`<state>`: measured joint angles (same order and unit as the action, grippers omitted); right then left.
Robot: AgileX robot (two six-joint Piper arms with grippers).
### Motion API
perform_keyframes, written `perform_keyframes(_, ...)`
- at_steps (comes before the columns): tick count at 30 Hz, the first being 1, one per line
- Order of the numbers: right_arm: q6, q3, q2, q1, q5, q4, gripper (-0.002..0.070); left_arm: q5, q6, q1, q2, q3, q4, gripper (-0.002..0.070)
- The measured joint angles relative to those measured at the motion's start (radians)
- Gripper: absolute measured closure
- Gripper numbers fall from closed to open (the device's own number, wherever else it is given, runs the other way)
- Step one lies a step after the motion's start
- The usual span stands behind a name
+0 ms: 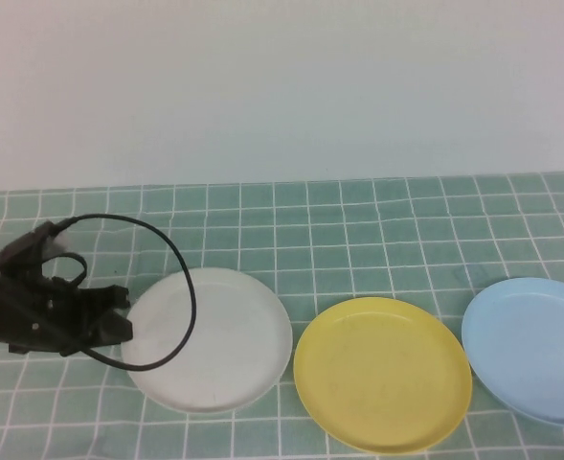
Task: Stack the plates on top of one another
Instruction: Pick up the white plate, then place the white plate on the yellow plate
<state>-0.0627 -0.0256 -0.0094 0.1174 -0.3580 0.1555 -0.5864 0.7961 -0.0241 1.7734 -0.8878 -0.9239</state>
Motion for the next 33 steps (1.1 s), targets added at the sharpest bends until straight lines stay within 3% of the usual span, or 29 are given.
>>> perform_keyframes(13, 0.000, 0.000, 0.000, 0.000, 0.000, 0.000, 0.0678, -0.008, 0.009, 0.000, -0.094, 0.000, -0.054, 0.0671)
perform_keyframes(19, 0.000, 0.000, 0.000, 0.000, 0.000, 0.000, 0.0678, -0.107, 0.051, 0.010, -0.125, -0.031, -0.125, 0.0671)
perform_keyframes(25, 0.000, 0.000, 0.000, 0.000, 0.000, 0.000, 0.0678, -0.154, 0.029, 0.165, -0.126, -0.090, -0.097, 0.0670)
perform_keyframes(33, 0.000, 0.000, 0.000, 0.000, 0.000, 0.000, 0.0678, 0.004, -0.097, 0.400, -0.113, -0.148, -0.015, 0.0670)
